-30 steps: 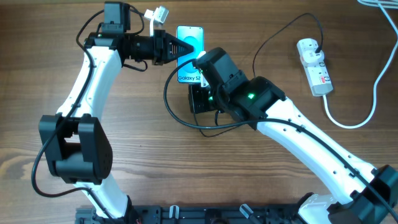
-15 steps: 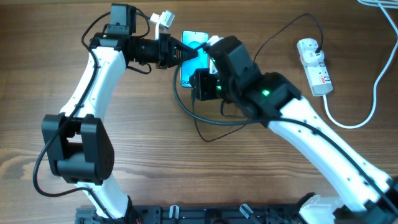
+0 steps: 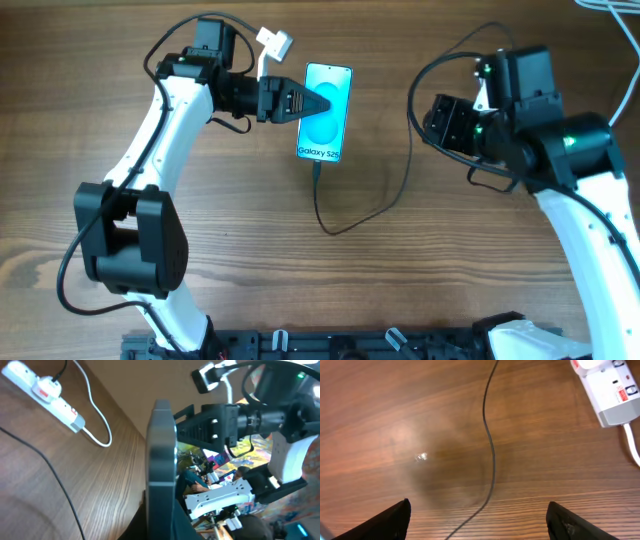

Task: Plug charger to phone and switch on socket
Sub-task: 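Open the right gripper and withdraw it from the plugged phone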

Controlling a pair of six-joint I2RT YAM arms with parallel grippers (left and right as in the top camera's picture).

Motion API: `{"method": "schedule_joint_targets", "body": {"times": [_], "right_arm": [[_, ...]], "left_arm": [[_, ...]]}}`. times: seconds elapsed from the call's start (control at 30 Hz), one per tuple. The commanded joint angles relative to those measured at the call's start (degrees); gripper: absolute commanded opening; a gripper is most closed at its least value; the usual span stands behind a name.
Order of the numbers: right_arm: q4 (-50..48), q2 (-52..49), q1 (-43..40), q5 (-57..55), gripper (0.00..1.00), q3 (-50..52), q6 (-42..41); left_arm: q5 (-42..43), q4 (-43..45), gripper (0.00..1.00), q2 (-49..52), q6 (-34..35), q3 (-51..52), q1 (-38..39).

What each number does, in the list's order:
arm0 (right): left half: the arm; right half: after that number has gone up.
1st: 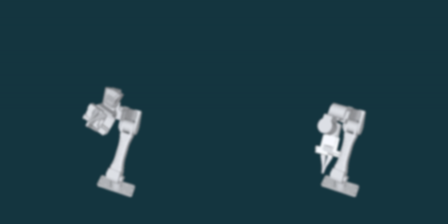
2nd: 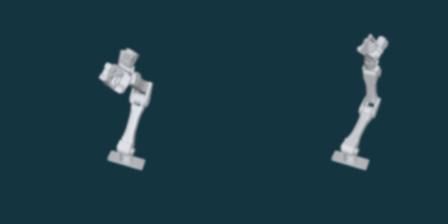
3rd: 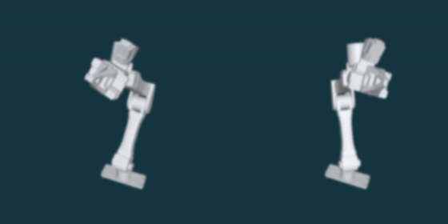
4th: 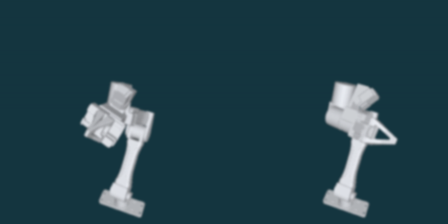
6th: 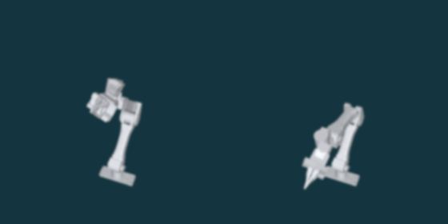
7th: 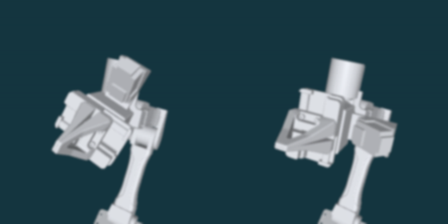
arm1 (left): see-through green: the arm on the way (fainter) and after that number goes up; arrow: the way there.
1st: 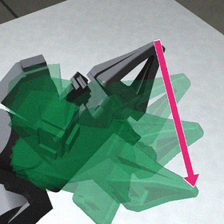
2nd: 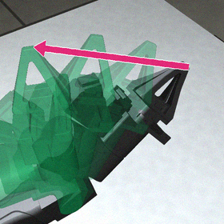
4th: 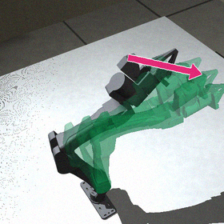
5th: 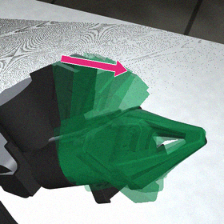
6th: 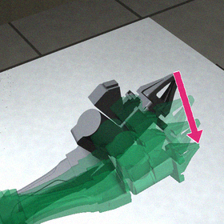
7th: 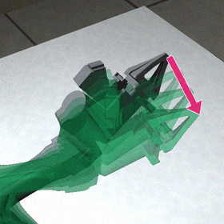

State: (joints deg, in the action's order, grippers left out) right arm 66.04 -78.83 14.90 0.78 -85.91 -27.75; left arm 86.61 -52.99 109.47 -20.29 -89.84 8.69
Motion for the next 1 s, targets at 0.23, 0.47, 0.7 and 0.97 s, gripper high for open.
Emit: {"method": "schedule_joint_targets", "body": {"times": [0.23,0.47,0.7,0.97], "right_arm": [[-0.2,-7.5,-0.1,8.3,0.87,-0.2,5.6],[-0.6,-7.7,-0.1,8.3,0.88,0.4,5.2],[-1.4,-9.1,-0.1,11.0,0.88,1.1,5.1],[-1.9,-9.1,-0.1,10.9,0.88,1.1,5.1]], "left_arm": [[0.8,5.9,0.04,-1.8,-2.0,-0.2,0.0],[-18.5,6.1,0.04,-1.7,9.3,-0.2,-0.5],[-35.6,9.3,0.04,3.5,32.9,-0.2,0.6],[-37.9,11.9,0.04,13.5,37.1,-0.2,1.2]]}}
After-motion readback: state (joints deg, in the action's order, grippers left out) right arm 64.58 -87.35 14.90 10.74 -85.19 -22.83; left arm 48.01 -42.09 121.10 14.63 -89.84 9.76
